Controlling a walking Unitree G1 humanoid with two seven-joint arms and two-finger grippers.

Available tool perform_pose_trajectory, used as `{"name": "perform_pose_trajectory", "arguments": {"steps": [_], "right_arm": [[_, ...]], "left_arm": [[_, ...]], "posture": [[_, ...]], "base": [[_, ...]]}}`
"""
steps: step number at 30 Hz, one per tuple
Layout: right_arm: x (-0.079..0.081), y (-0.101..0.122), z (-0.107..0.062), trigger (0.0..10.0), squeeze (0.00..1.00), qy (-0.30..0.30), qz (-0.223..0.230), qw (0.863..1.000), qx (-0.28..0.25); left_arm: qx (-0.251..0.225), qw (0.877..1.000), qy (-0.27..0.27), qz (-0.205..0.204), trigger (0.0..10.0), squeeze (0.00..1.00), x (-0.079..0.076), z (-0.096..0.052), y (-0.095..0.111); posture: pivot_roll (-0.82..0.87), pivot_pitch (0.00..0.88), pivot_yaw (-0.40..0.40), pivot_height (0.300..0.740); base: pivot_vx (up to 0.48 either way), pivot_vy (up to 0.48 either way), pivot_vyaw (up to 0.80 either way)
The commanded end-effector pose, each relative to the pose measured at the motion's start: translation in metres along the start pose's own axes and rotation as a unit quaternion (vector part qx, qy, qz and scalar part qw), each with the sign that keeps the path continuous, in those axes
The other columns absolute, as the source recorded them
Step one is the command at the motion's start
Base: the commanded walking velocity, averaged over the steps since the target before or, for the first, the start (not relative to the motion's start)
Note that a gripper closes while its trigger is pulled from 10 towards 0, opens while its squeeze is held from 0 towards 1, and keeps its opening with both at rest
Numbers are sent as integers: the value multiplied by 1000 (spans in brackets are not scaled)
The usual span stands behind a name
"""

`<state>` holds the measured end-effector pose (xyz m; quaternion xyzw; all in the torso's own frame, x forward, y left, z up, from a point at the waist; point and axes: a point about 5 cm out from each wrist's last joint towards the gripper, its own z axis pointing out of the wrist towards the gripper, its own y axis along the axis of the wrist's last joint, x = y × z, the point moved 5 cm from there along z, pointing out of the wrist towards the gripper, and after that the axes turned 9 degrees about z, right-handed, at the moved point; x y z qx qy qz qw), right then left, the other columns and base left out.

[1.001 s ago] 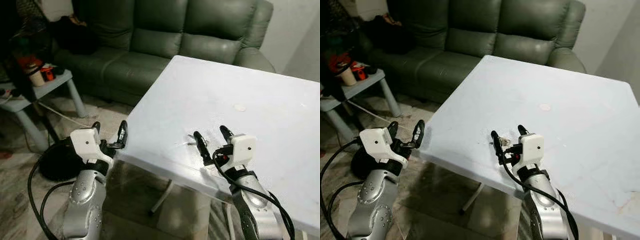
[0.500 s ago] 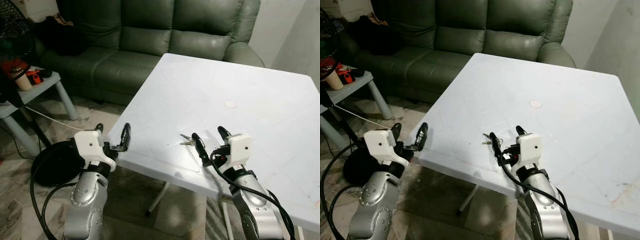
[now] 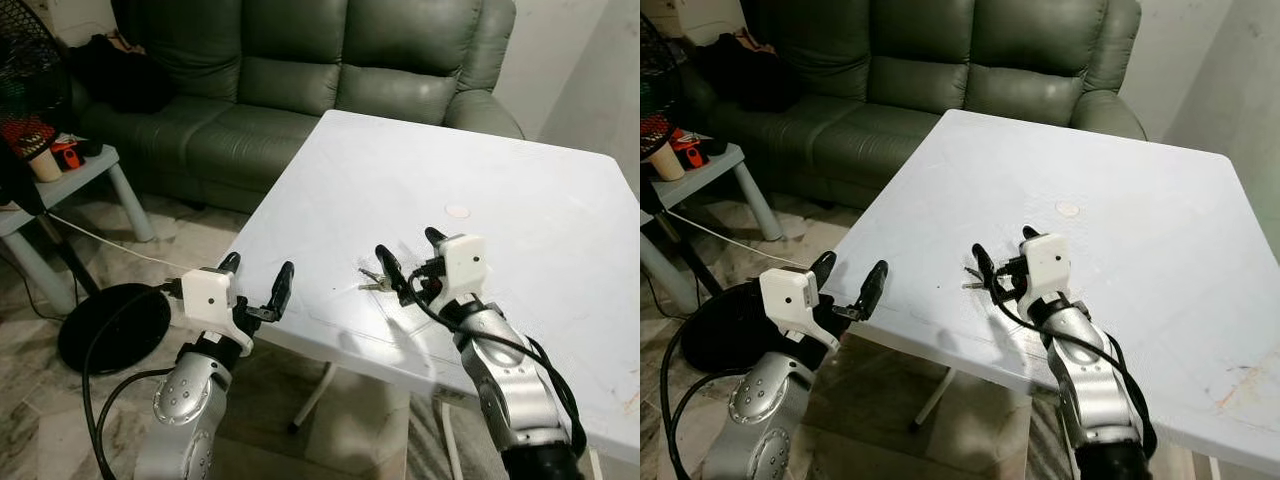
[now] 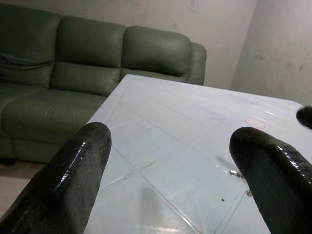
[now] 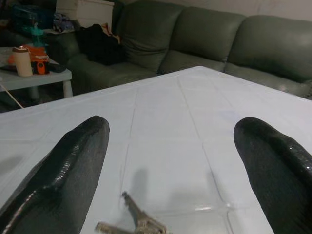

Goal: Hang keys on a hook

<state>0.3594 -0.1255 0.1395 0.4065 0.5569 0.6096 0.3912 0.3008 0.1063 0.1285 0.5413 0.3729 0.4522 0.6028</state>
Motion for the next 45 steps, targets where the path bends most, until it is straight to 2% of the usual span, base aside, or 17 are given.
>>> {"name": "perform_pose_trajectory", "arguments": {"steps": [1,9,14,31,32,33,34,35,36,37,38,39,40,41,42,44,45], "right_arm": [[-2,-2,3,10000,0,-7,-4,1000,13],[4,-10,14,10000,0,6,4,999,48],[9,-32,16,10000,0,15,10,994,106],[-2,-60,22,10000,0,-9,19,987,162],[-4,-61,22,8392,0,-10,16,986,165],[-5,-61,23,8392,0,-11,14,986,166],[-7,-62,23,4588,0,-14,15,985,169],[-8,-62,23,4588,0,-15,16,985,170],[-10,-63,23,1569,0,-17,17,985,171],[-11,-63,23,2431,0,-18,17,985,172],[-12,-63,23,4353,0,-19,18,985,173],[-14,-63,24,3412,0,-19,19,984,174],[-15,-64,24,1216,0,-19,20,984,175],[-15,-64,24,1216,0,-19,20,984,175],[-17,-65,23,2118,0,-20,23,984,178],[-20,-66,22,314,0,-23,27,983,181],[-22,-67,22,1725,0,-26,31,982,183]], "left_arm": [[-6,1000,-16,8,10000,0,-6,0,5],[-6,999,-46,7,10000,0,-22,-3,7],[0,998,-58,0,10000,0,-32,-5,5],[1,998,-63,-6,10000,0,-38,-7,6],[2,998,-63,-6,10000,0,-39,-8,6],[2,998,-63,-7,10000,0,-39,-8,7],[2,998,-63,-7,10000,0,-39,-8,7],[3,998,-63,-7,10000,0,-40,-8,6],[3,998,-63,-7,10000,0,-40,-9,6],[3,998,-64,-8,10000,0,-40,-9,6],[3,998,-64,-8,10000,0,-40,-9,6],[3,998,-64,-8,10000,0,-41,-9,7],[3,998,-65,-8,10000,0,-41,-9,7],[3,998,-65,-8,10000,0,-41,-9,7],[3,998,-65,-8,10000,0,-41,-9,7],[3,998,-66,-8,10000,0,-41,-9,7],[3,998,-66,-7,10000,0,-41,-9,7]], "posture": [[61,19,-65,736],[66,47,-73,736],[56,62,-75,736],[64,73,-80,736],[69,72,-81,736],[69,72,-81,736],[69,72,-81,736],[69,72,-81,736],[71,69,-82,736],[71,71,-81,736],[71,71,-81,736],[72,68,-81,736],[72,68,-81,736],[72,68,-81,736],[72,67,-81,736],[72,67,-81,736],[72,67,-81,736]], "base": [[0,0,0],[0,0,0],[0,0,0],[0,0,0],[0,0,0],[0,0,0],[0,0,0],[0,0,0],[0,0,0],[0,0,0],[0,0,0],[0,0,0],[0,0,0],[0,0,0],[0,0,0],[0,0,0],[0,0,0]]}}
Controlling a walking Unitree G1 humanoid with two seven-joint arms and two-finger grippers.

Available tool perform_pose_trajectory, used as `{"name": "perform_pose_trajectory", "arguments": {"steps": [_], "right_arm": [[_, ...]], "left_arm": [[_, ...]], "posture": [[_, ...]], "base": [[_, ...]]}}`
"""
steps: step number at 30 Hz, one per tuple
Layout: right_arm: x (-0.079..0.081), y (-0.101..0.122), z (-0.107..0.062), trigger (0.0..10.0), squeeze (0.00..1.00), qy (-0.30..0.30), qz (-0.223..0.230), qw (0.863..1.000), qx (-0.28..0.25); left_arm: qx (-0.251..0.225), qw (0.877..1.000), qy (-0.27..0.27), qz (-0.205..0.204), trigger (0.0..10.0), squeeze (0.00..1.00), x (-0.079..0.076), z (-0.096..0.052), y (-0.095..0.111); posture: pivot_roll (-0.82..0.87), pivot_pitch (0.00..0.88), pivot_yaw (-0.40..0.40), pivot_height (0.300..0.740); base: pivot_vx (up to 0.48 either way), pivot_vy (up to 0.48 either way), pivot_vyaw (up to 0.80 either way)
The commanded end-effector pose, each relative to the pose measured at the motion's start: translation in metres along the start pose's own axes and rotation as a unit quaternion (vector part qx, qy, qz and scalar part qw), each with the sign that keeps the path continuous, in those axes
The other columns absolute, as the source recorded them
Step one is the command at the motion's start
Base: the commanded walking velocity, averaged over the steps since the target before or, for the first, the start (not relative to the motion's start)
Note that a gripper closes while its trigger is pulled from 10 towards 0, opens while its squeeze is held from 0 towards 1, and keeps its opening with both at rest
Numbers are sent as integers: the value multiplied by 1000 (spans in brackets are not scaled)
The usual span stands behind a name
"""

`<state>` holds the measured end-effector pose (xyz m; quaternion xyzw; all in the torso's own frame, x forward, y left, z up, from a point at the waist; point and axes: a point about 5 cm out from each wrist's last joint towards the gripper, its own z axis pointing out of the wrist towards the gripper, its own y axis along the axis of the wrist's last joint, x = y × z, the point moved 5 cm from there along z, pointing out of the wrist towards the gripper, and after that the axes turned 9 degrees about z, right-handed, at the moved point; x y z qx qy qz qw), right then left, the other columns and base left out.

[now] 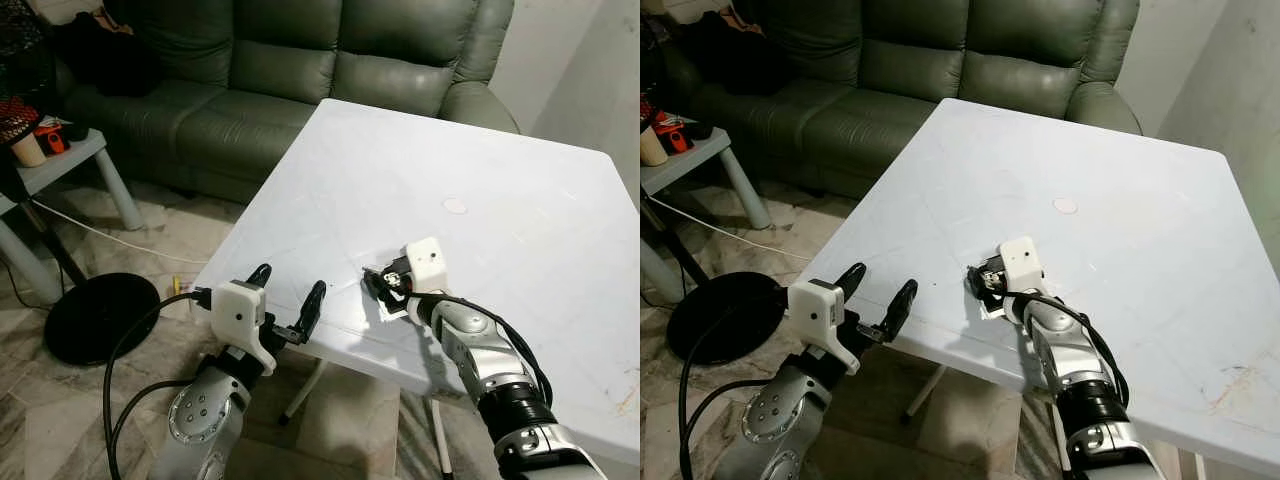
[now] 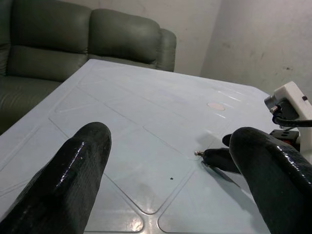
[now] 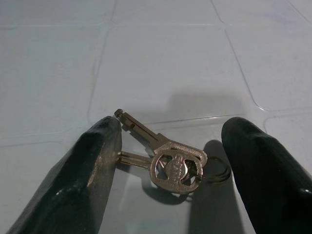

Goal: Hang keys on a hook

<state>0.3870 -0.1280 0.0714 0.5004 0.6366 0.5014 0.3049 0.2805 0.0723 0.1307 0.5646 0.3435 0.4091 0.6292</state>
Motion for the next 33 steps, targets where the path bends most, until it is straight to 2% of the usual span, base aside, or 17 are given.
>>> {"name": "perform_pose_trajectory", "arguments": {"steps": [1,2,3,5,6,7,8,9,13,23,26,33], "right_arm": [[-9,0,0,0,0,-8,11,1000,6],[-9,0,0,0,0,-8,11,1000,6],[-11,0,0,1098,0,-9,11,1000,7],[-11,0,0,1098,0,-10,11,1000,7],[-12,-1,0,0,0,-10,9,1000,8],[-13,-1,0,4039,0,-10,11,1000,7],[-13,-1,0,4039,0,-10,11,1000,7],[-14,0,1,10000,0,-8,13,1000,3],[-15,4,2,10000,0,-7,7,1000,-13],[-31,18,2,10000,0,-40,58,997,-44],[-35,15,3,10000,0,-45,70,996,-38],[-48,6,-2,10000,0,-47,62,997,-11]], "left_arm": [[0,1000,-5,6,10000,0,-4,0,2],[0,1000,-5,6,10000,0,-4,0,2],[0,1000,-6,6,10000,0,-4,0,2],[0,1000,-7,6,10000,0,-4,0,2],[0,1000,-8,6,10000,0,-5,0,2],[0,1000,-9,6,10000,0,-5,0,2],[0,1000,-9,6,10000,0,-5,0,2],[1,1000,-9,7,10000,0,-5,0,2],[1,1000,-11,7,10000,0,-5,0,2],[2,1000,-14,10,10000,0,-6,1,1],[2,1000,-14,10,10000,0,-6,2,1],[1,1000,-15,11,10000,0,-7,2,2]], "posture": [[71,61,-78,736],[71,61,-78,736],[71,61,-78,736],[71,61,-78,736],[71,61,-78,736],[69,56,-76,736],[69,56,-76,736],[69,54,-74,736],[68,47,-72,736],[69,44,-69,736],[70,44,-68,736],[67,48,-68,736]], "base": [[0,0,0],[0,0,0],[0,0,0],[0,0,0],[0,0,0],[0,0,0],[0,0,0],[0,0,0],[0,0,0],[0,0,0],[0,0,0],[0,0,0]]}}
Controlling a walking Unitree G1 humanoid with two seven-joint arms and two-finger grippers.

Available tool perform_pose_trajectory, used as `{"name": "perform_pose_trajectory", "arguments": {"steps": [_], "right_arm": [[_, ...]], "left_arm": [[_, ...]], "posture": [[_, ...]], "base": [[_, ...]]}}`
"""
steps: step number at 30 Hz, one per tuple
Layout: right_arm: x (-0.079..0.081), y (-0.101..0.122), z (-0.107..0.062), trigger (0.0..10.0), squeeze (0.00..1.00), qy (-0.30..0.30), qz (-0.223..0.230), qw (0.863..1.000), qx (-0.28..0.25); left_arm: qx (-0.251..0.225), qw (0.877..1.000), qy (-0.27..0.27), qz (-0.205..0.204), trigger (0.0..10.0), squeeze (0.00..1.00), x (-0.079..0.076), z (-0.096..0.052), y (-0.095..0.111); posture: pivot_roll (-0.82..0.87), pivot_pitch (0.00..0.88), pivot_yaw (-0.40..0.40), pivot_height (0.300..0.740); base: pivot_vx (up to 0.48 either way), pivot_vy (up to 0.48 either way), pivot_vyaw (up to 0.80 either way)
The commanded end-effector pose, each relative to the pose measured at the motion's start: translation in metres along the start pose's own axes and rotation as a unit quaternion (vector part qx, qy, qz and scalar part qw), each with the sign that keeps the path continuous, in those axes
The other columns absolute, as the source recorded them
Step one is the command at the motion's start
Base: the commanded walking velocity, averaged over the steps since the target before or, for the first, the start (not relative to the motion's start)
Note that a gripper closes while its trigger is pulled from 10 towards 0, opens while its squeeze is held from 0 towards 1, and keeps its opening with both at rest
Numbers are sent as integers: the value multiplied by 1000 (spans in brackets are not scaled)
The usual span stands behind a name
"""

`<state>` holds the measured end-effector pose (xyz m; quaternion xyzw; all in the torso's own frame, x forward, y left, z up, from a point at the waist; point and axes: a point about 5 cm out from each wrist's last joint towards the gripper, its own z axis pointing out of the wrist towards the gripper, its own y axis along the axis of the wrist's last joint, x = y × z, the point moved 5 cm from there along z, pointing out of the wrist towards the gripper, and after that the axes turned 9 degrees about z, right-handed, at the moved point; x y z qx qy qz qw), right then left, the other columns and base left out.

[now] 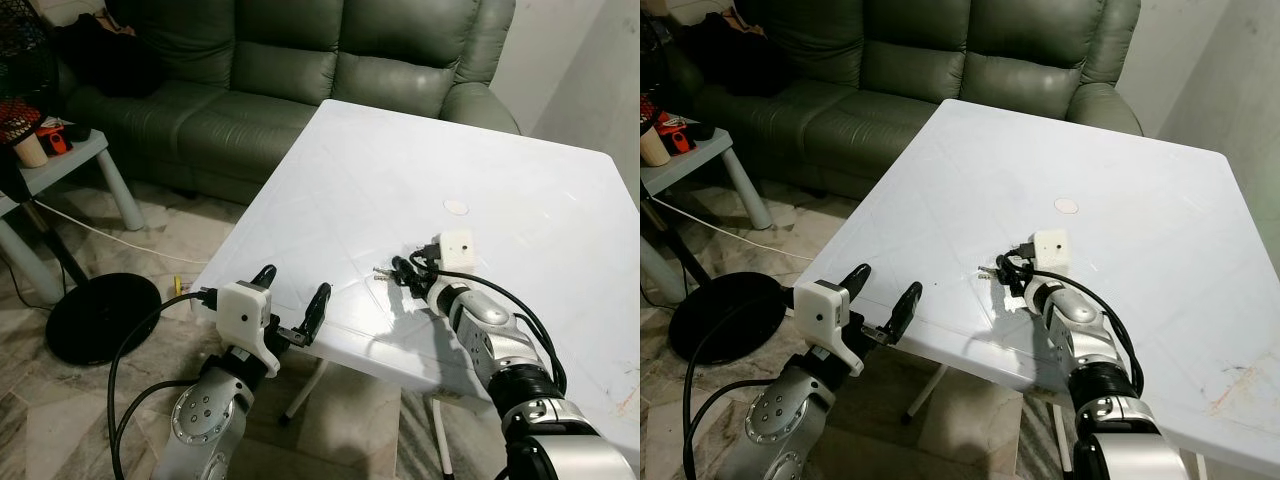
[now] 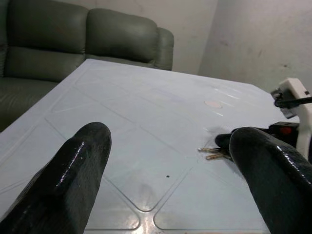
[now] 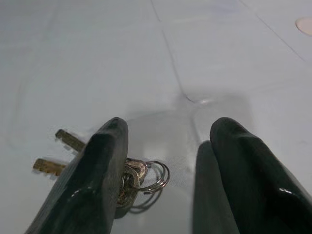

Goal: Hang keys on a hook

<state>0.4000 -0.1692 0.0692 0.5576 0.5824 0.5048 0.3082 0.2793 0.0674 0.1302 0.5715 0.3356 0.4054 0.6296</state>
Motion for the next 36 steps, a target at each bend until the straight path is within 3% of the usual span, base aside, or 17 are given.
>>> {"name": "perform_pose_trajectory", "arguments": {"steps": [1,8,18,24,27,32,36], "right_arm": [[-5,2,-1,10000,0,5,-8,1000,6],[-13,1,-5,10000,0,12,-10,1000,12],[-14,11,-8,10000,0,43,47,998,-17],[-18,13,-12,10000,0,43,29,998,-31],[-17,13,-15,10000,0,58,-4,997,-41],[-19,2,-17,10000,0,65,-18,998,-15],[-17,-4,-19,10000,0,72,-56,996,-8]], "left_arm": [[-1,1000,-5,7,10000,0,-2,1,2],[-2,1000,-7,7,10000,0,-3,1,3],[-1,1000,-10,3,10000,0,-7,2,2],[-1,1000,-11,3,10000,0,-7,2,2],[-1,1000,-12,3,10000,0,-7,1,2],[-1,1000,-11,3,10000,0,-8,1,2],[-1,1000,-12,3,10000,0,-8,1,3]], "posture": [[67,48,-68,736],[60,54,-64,736],[53,61,-60,736],[51,62,-58,736],[51,63,-57,736],[51,64,-57,736],[52,63,-57,736]], "base": [[0,0,0],[0,0,0],[0,0,0],[0,0,0],[0,0,0],[0,0,0],[0,0,0]]}}
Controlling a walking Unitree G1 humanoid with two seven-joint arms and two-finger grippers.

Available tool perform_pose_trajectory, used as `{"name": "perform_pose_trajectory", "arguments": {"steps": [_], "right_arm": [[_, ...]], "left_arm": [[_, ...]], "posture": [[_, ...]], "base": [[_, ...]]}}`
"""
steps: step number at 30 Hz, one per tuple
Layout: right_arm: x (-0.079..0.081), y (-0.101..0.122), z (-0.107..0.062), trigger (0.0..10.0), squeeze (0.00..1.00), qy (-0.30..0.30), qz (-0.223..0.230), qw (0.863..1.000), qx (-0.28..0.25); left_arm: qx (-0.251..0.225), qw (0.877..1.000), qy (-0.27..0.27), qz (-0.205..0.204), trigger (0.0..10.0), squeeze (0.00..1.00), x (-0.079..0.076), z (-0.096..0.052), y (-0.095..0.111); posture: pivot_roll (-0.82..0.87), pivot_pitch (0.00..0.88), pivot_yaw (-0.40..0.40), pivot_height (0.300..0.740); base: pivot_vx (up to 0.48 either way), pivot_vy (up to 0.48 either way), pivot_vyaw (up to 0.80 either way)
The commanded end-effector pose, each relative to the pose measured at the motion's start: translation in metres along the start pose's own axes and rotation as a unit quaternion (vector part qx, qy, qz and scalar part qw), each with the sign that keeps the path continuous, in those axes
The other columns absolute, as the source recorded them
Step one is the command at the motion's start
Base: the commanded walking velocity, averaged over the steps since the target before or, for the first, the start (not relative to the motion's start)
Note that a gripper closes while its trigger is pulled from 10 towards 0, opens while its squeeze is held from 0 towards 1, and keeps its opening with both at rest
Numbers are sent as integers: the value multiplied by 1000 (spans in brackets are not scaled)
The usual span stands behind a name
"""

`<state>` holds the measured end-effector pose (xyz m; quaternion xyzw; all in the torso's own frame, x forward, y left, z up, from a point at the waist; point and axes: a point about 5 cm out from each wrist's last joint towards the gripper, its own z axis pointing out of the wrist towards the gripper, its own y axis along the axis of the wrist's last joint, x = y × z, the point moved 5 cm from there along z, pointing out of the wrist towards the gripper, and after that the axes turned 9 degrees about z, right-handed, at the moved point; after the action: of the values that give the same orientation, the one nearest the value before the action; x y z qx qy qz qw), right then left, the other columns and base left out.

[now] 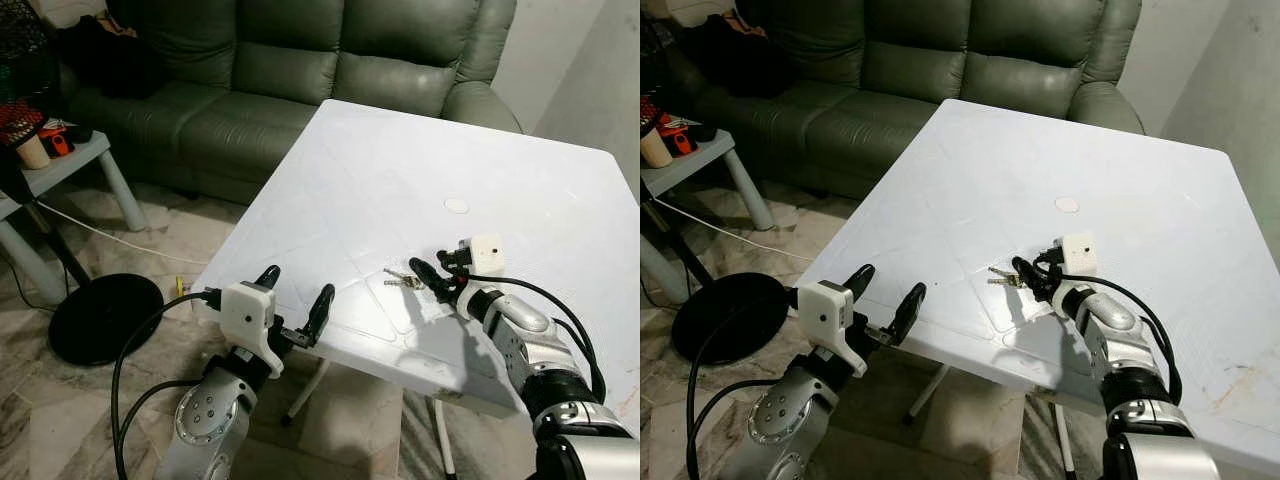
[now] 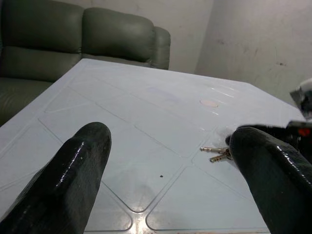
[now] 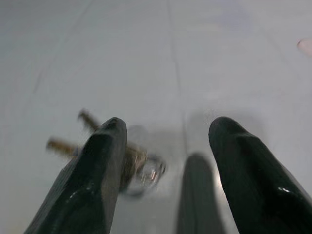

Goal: Hang keys on a hook

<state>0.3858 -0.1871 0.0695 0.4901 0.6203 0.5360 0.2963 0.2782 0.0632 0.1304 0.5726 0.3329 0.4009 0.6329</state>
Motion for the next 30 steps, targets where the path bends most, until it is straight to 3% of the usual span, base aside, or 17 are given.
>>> {"name": "perform_pose_trajectory", "arguments": {"steps": [1,7,8,9,10,11,12,13,15,22,23,24,25,26,27,30], "right_arm": [[-1,-3,-2,10000,0,4,-12,1000,8],[2,-8,-2,10000,0,12,-30,999,14],[2,-9,-3,7294,0,12,-36,999,16],[2,-9,-3,7294,0,12,-36,999,16],[1,-10,-3,3333,0,9,-37,999,16],[1,-10,-3,2745,0,7,-39,999,16],[1,-10,-3,2902,0,7,-41,999,17],[0,-11,-4,314,0,4,-43,999,19],[-1,-12,-4,0,0,1,-42,999,21],[-1,-13,-4,0,0,1,-40,999,20],[-1,-11,-4,1569,0,-1,-33,999,13],[-3,-8,-3,4431,0,-5,-18,1000,6],[-3,-8,-3,4431,0,-5,-18,1000,6],[-4,-4,-3,8000,0,-6,0,1000,-6],[-5,3,-3,10000,0,-7,25,999,-23],[-6,12,-5,10000,0,5,30,998,-48]], "left_arm": [[0,1000,-6,5,10000,0,-4,1,2],[-1,1000,-7,6,10000,0,-4,1,2],[-1,1000,-8,6,10000,0,-5,1,2],[-1,1000,-8,6,10000,0,-5,1,2],[-2,1000,-8,6,10000,0,-5,1,2],[-2,1000,-8,6,10000,0,-5,1,2],[-2,1000,-8,6,10000,0,-5,1,3],[-2,1000,-8,7,10000,0,-4,1,3],[-2,1000,-8,7,10000,0,-4,1,3],[-3,1000,-9,7,10000,0,-5,2,3],[-3,1000,-9,7,10000,0,-5,2,3],[-3,1000,-9,7,10000,0,-5,2,3],[-3,1000,-9,7,10000,0,-5,2,3],[-3,1000,-9,7,10000,0,-5,2,3],[-3,1000,-9,7,10000,0,-5,2,3],[-3,1000,-7,7,10000,0,-5,3,3]], "posture": [[52,63,-57,736],[50,61,-54,736],[50,61,-54,736],[50,61,-54,736],[50,61,-54,736],[50,61,-54,736],[50,61,-54,736],[50,61,-54,736],[50,61,-54,736],[50,49,-55,736],[50,48,-55,736],[50,48,-55,736],[50,48,-55,736],[50,51,-56,736],[51,53,-56,736],[50,55,-55,736]], "base": [[0,0,0],[0,0,0],[0,0,0],[0,0,0],[0,0,0],[0,0,0],[0,0,0],[0,0,0],[0,0,0],[0,0,0],[0,0,0],[0,0,0],[0,0,0],[0,0,0],[0,0,0],[0,0,0]]}}
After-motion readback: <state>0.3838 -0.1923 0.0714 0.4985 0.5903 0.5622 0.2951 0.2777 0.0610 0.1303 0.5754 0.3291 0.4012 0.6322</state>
